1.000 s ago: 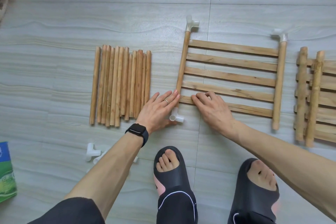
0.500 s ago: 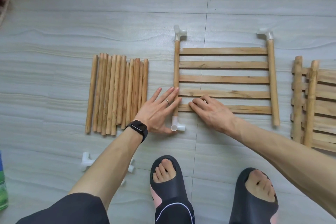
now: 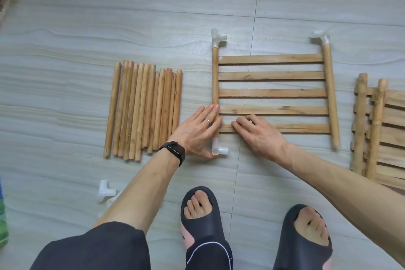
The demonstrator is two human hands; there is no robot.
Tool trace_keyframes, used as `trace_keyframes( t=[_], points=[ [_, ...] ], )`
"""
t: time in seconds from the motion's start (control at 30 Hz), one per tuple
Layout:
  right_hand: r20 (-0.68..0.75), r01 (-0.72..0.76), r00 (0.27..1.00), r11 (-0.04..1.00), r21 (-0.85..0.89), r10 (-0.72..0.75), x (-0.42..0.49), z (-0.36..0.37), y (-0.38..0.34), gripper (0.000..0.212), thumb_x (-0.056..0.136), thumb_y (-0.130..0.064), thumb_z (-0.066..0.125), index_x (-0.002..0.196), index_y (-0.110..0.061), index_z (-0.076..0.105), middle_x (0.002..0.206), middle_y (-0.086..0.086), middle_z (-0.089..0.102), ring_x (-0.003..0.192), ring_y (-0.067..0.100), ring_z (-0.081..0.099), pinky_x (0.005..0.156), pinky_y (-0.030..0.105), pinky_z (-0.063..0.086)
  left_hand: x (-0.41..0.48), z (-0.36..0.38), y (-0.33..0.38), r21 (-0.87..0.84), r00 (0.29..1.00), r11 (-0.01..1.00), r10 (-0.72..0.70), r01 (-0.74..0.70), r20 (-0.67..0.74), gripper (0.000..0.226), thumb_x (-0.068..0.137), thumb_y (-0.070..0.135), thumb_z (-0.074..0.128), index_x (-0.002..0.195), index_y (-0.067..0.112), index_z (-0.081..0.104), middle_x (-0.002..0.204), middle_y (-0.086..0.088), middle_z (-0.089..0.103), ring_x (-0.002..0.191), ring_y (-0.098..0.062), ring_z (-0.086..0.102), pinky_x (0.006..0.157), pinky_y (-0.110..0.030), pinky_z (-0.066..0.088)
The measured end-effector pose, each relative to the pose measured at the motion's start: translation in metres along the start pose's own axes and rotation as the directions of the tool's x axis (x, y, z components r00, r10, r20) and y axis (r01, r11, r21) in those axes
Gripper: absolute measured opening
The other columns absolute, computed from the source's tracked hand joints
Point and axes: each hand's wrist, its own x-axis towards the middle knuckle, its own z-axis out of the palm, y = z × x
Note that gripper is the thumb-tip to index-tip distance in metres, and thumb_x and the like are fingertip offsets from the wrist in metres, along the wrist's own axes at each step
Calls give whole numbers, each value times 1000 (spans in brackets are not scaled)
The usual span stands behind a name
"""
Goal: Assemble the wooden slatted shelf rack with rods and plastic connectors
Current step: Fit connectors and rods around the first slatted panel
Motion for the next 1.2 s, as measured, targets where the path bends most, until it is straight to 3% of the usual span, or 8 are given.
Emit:
trace_keyframes(
  t=[0.1,0.2,0.33,0.47,0.67,0.97,1.07,1.2],
  points=[
    [-34,-40,999,999,-18,39,-2,1,-4,47,75,7,74,121,2,65,109,14,65,90,36,61,69,44,54,-6,-6,10,-82,991,989,-117,122,68,107,85,73,51,162,14,5,169,-12,-7,156,-28,-8,126,-46,-3],
    [-42,-108,993,993,-35,107,-6,2,-11,53,73,10,75,125,4,64,110,16,65,90,37,60,67,44,54,-40,-8,29,-252,953,923,-303,291,-11,94,91,61,57,162,21,12,169,-2,9,156,-24,5,125,-48,11],
    [81,-239,969,970,44,235,-8,9,-22,62,91,3,54,151,-2,41,144,14,49,124,37,47,95,46,52,-116,6,51,-500,669,627,-734,598,-120,54,89,29,71,138,13,55,139,-9,56,126,-29,55,100,-44,49],
    [72,-437,899,874,212,432,-7,10,-43,55,99,-11,53,153,-5,41,151,15,46,138,35,38,116,42,33,-179,25,56,-416,475,389,-871,822,124,45,91,43,62,130,20,57,132,-5,55,120,-26,53,95,-40,45],
    [72,-535,843,816,217,533,-31,14,-55,62,94,-18,60,151,0,42,156,20,41,148,39,29,125,46,22,-199,43,42,-410,235,-6,-811,912,536,43,99,51,48,134,26,47,131,-8,52,114,-27,57,85,-36,50],
    [207,-626,774,677,387,598,-66,11,-70,57,97,-22,59,150,-5,44,155,14,42,143,31,36,118,40,29,-184,28,28,-439,339,60,-730,896,593,22,93,42,62,105,23,56,106,2,64,94,-18,62,83,-37,56],
    [186,-618,764,618,487,618,-69,2,-79,51,98,-23,61,145,-9,49,147,9,50,137,27,41,114,37,33,-168,5,26,-548,453,102,-697,830,556,21,84,42,69,93,25,60,91,8,66,85,-11,63,76,-31,55],
    [278,-575,740,361,735,613,-64,-24,-89,40,95,-37,68,133,-27,59,125,-13,65,116,4,60,99,23,46,-115,-47,27,-847,645,-120,-596,517,478,21,85,39,77,92,20,70,75,12,69,64,-2,63,55,-14,44]
  ],
)
